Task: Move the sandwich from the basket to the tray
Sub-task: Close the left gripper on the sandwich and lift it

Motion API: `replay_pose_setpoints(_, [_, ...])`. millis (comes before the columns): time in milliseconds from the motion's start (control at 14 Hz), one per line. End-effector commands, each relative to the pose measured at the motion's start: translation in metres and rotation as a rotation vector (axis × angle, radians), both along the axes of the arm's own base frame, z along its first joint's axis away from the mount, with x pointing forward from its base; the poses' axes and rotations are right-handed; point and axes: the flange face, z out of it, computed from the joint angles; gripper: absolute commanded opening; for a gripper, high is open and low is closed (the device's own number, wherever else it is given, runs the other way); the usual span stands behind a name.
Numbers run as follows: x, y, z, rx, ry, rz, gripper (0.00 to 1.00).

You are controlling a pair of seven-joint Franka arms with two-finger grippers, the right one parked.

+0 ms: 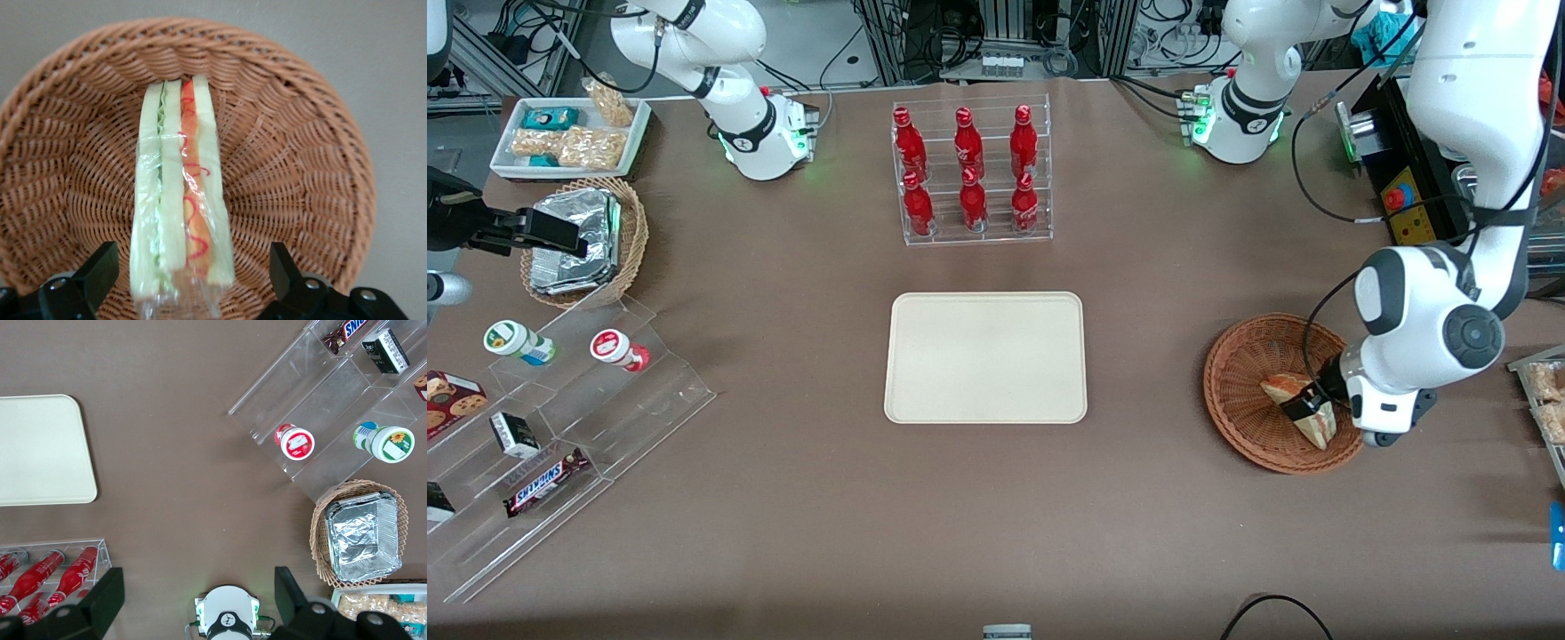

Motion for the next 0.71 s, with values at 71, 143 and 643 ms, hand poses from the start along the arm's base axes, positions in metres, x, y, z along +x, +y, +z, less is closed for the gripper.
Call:
replay_pose_setpoints(71, [0.003, 0.006, -0.006, 0.005, 0.001, 0.005, 0.58])
replay_pose_setpoints(143, [0.002, 0.007, -0.007, 0.006, 0.004, 0.005, 0.44])
replay_pose_setpoints(643, [0.005, -0.003, 0.015, 0.012, -0.028, -0.008, 0.09])
